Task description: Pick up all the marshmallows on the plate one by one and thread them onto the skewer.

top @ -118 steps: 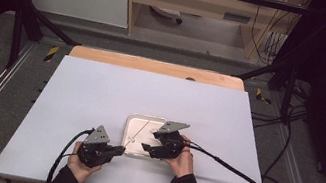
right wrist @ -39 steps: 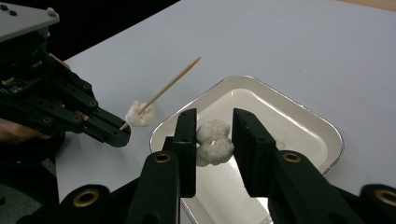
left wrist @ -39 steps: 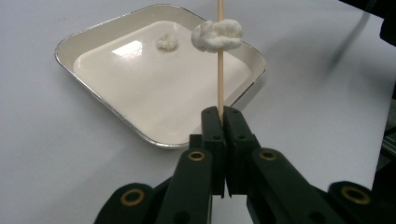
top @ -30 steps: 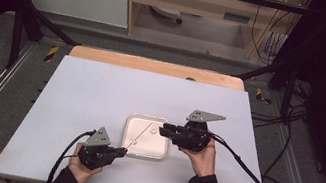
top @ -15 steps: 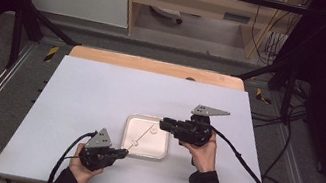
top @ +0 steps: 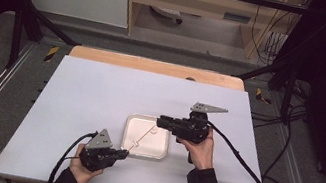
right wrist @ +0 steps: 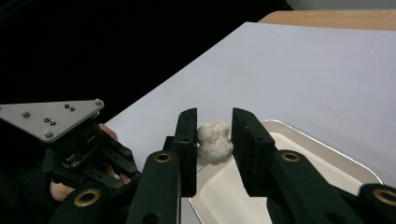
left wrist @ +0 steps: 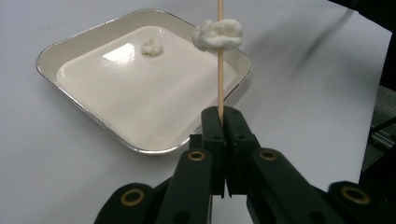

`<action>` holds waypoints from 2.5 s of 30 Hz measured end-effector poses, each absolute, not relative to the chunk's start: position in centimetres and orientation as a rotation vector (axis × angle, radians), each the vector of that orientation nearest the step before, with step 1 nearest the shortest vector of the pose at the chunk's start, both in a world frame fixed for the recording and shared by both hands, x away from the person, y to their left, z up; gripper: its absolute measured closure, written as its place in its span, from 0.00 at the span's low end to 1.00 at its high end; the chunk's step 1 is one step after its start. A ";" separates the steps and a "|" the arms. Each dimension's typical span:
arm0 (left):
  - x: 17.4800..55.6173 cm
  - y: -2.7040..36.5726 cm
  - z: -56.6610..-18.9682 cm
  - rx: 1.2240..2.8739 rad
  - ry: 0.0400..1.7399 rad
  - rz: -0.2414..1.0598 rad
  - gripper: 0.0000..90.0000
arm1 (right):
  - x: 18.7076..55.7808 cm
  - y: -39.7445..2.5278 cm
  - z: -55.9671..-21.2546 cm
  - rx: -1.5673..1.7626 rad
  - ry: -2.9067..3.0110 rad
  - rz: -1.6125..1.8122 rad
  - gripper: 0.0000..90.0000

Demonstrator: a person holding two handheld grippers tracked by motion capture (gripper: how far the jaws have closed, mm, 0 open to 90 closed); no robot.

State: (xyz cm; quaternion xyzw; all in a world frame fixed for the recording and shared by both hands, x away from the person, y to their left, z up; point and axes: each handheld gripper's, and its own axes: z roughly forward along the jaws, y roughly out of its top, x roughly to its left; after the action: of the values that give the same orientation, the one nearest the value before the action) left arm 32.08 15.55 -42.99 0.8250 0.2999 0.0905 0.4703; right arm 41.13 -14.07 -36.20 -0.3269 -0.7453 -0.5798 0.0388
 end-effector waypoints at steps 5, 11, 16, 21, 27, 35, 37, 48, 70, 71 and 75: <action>32.1 15.5 -43.0 2.023 0.730 0.222 0.98 | 41.2 -13.8 -36.5 -0.999 -2.277 -1.765 0.80; 32.1 15.5 -43.0 2.024 0.730 0.222 0.98 | 41.3 -13.5 -36.9 -0.991 -2.271 -1.744 0.80; 32.1 15.6 -43.0 2.020 0.733 0.222 0.98 | 41.2 -13.3 -37.2 -0.990 -2.263 -1.729 0.80; 32.1 15.5 -43.1 2.019 0.731 0.220 0.98 | 41.1 -13.0 -37.5 -0.986 -2.250 -1.725 0.81; 32.0 15.5 -43.2 2.024 0.727 0.221 0.99 | 41.0 -12.8 -37.8 -0.982 -2.242 -1.716 0.81; 32.0 15.4 -43.2 2.036 0.716 0.226 0.99 | 40.7 -12.5 -38.3 -0.963 -2.225 -1.703 0.82; 32.0 15.4 -43.3 2.037 0.717 0.226 0.99 | 40.6 -12.5 -38.4 -0.959 -2.224 -1.702 0.82; 31.9 15.2 -42.9 2.017 0.705 0.238 0.99 | 40.2 -11.8 -39.9 -0.933 -2.223 -1.637 0.82; 32.1 15.0 -43.4 2.033 0.739 0.215 0.99 | 39.5 -10.9 -41.2 -0.921 -2.260 -1.618 0.73; 32.1 15.1 -43.3 2.033 0.740 0.216 0.99 | 39.5 -11.1 -40.9 -0.925 -2.266 -1.639 0.70; 32.2 15.3 -43.3 2.025 0.746 0.218 0.99 | 39.3 -11.7 -40.0 -0.941 -2.297 -1.682 0.58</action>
State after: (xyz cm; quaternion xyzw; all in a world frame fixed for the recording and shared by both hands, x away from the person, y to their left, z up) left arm 32.20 15.31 -43.27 0.8253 0.3040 0.0890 0.4675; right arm 39.31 -11.65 -39.98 -0.3131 -0.7640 -0.5595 0.0717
